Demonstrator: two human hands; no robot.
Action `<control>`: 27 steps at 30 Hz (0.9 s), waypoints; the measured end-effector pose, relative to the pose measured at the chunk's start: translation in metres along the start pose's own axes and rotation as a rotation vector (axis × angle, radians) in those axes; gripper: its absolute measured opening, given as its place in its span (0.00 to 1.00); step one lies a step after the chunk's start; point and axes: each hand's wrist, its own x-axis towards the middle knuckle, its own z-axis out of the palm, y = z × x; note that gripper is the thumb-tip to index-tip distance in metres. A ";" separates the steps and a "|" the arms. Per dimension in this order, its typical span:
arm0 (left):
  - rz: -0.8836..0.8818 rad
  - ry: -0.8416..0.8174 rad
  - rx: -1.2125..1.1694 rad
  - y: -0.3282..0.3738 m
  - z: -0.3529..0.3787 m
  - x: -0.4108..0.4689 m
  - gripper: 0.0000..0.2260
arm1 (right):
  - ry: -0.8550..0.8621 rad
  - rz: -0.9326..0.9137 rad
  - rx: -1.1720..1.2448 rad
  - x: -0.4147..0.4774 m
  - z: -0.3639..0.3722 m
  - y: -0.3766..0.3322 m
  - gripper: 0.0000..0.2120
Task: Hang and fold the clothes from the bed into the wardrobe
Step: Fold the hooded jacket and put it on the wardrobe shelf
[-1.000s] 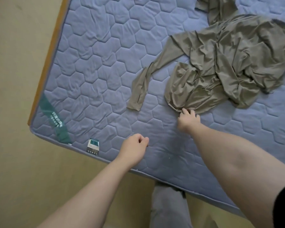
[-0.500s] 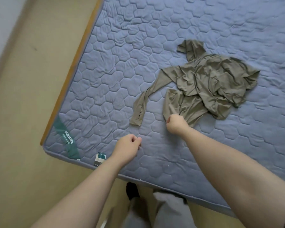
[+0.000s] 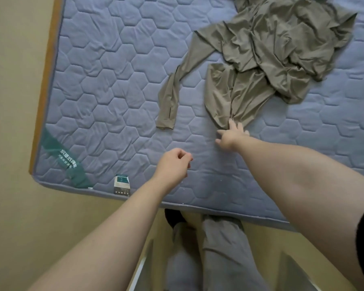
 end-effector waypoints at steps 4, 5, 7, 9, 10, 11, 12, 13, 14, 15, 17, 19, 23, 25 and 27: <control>-0.065 0.017 -0.047 -0.017 0.008 0.015 0.10 | 0.181 0.031 0.058 0.012 0.001 0.001 0.23; -0.075 0.021 -0.047 -0.020 0.007 0.014 0.09 | 0.270 0.021 0.099 0.008 -0.005 0.001 0.21; -0.083 0.023 -0.029 -0.020 0.001 0.005 0.08 | 0.425 0.023 0.227 -0.007 -0.026 0.001 0.16; -0.072 0.029 -0.022 -0.011 -0.011 -0.012 0.08 | 0.487 0.015 0.385 -0.032 -0.055 -0.004 0.13; -0.061 0.037 -0.027 -0.003 -0.019 -0.023 0.08 | 0.494 -0.004 0.444 -0.046 -0.072 -0.008 0.12; -0.045 0.050 -0.031 0.008 -0.028 -0.035 0.08 | 0.492 -0.026 0.491 -0.063 -0.091 -0.015 0.12; -0.028 0.061 -0.035 0.021 -0.037 -0.049 0.07 | 0.483 -0.050 0.524 -0.082 -0.112 -0.021 0.13; -0.008 0.070 -0.038 0.034 -0.047 -0.063 0.07 | 0.480 -0.073 0.550 -0.102 -0.134 -0.028 0.13; 0.018 0.079 -0.038 0.048 -0.057 -0.078 0.07 | 0.490 -0.105 0.556 -0.124 -0.158 -0.036 0.12; 0.042 0.089 -0.032 0.061 -0.067 -0.091 0.07 | 0.489 -0.143 0.553 -0.149 -0.182 -0.045 0.10; 0.102 0.112 0.000 0.086 -0.088 -0.120 0.07 | 0.459 -0.261 0.482 -0.203 -0.230 -0.065 0.09; 0.175 0.145 0.031 0.109 -0.108 -0.146 0.06 | 0.421 -0.368 0.280 -0.261 -0.272 -0.090 0.15; 0.262 0.226 0.043 0.138 -0.150 -0.191 0.19 | 0.532 -0.544 -0.067 -0.368 -0.331 -0.144 0.16; 0.286 0.288 0.055 0.143 -0.171 -0.207 0.38 | 0.592 -0.627 -0.128 -0.414 -0.349 -0.165 0.17; 0.338 0.305 0.011 0.148 -0.187 -0.225 0.48 | 0.683 -0.706 -0.145 -0.451 -0.362 -0.181 0.17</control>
